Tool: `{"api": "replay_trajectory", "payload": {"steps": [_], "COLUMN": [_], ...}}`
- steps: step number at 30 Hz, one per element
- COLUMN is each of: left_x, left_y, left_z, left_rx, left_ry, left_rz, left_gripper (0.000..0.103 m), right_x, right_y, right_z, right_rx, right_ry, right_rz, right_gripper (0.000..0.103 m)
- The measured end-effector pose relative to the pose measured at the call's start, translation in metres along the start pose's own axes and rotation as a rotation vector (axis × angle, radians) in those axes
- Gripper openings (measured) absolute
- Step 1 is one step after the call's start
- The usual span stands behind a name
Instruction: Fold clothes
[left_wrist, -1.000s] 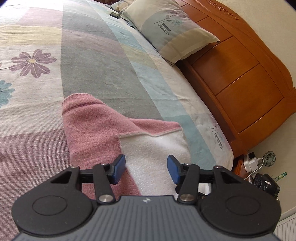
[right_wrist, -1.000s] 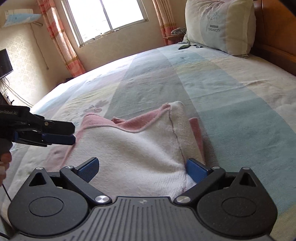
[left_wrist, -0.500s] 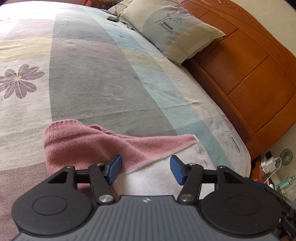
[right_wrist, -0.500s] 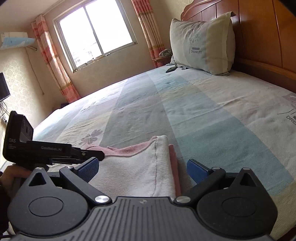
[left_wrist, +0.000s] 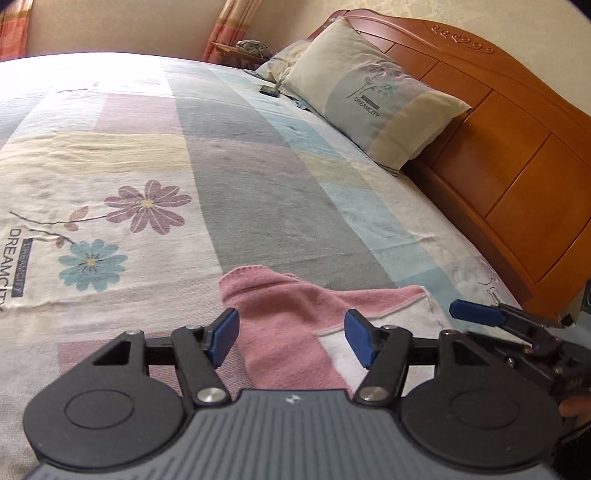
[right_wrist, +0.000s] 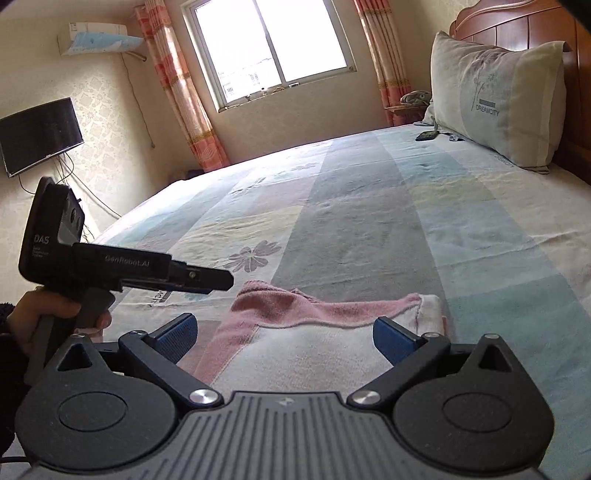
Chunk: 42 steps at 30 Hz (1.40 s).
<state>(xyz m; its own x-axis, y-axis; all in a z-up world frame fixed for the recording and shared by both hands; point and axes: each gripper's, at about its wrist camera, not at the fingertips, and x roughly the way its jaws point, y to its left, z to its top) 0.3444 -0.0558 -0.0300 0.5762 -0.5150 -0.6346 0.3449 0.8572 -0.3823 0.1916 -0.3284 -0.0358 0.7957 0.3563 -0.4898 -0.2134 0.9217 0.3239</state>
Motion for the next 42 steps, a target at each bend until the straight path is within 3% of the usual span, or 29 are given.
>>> {"api": "replay_trajectory", "payload": {"steps": [4, 6, 10, 13, 17, 20, 23, 25, 28, 32, 35, 37, 42], "left_x": [-0.013, -0.019, -0.023, -0.018, -0.014, -0.010, -0.010, -0.013, -0.004, 0.009, 0.000, -0.016, -0.040], "left_y": [0.024, 0.031, 0.030, 0.017, -0.015, -0.039, -0.061, -0.075, -0.077, -0.080, -0.079, -0.079, -0.070], "left_z": [-0.008, -0.009, -0.010, -0.013, -0.022, -0.033, -0.045, -0.053, -0.064, -0.078, -0.080, -0.079, -0.079], "left_rx": [-0.067, -0.076, -0.042, -0.006, 0.089, 0.149, 0.195, 0.219, 0.182, 0.132, 0.095, 0.121, 0.167], "left_ry": [-0.011, -0.017, -0.006, 0.008, 0.024, 0.060, 0.086, 0.092, 0.121, 0.159, 0.149, 0.121, 0.091], "left_rz": [0.023, 0.030, 0.036, 0.036, 0.005, -0.013, -0.034, -0.064, -0.067, -0.070, -0.069, -0.037, 0.082], "left_gripper": [0.063, 0.063, 0.063, 0.063, 0.064, 0.070, 0.071, 0.076, 0.081, 0.083, 0.083, 0.083, 0.086], "right_x": [0.066, 0.089, 0.087, 0.064, 0.010, -0.018, -0.030, -0.037, -0.062, -0.080, -0.067, -0.064, -0.072], "right_y": [-0.011, -0.022, -0.039, -0.035, -0.012, -0.001, 0.004, 0.002, 0.008, 0.019, 0.019, 0.020, 0.032], "right_z": [0.014, 0.008, -0.004, 0.005, 0.006, -0.011, -0.045, -0.069, -0.082, -0.087, -0.097, -0.105, -0.081], "right_rx": [0.074, 0.104, 0.022, 0.029, -0.034, -0.070, -0.095, -0.087, -0.050, -0.009, 0.029, 0.026, -0.044], "right_ry": [0.123, 0.170, 0.150, 0.128, 0.073, 0.111, 0.215, 0.256, 0.217, 0.156, 0.230, 0.261, 0.182], "right_rz": [0.000, -0.103, -0.240, -0.229, -0.151, -0.064, 0.021, -0.012, -0.027, 0.044, -0.013, -0.060, -0.064], "right_gripper": [0.103, 0.102, 0.097, 0.098, 0.103, 0.103, 0.103, 0.103, 0.103, 0.103, 0.103, 0.103, 0.103]}}
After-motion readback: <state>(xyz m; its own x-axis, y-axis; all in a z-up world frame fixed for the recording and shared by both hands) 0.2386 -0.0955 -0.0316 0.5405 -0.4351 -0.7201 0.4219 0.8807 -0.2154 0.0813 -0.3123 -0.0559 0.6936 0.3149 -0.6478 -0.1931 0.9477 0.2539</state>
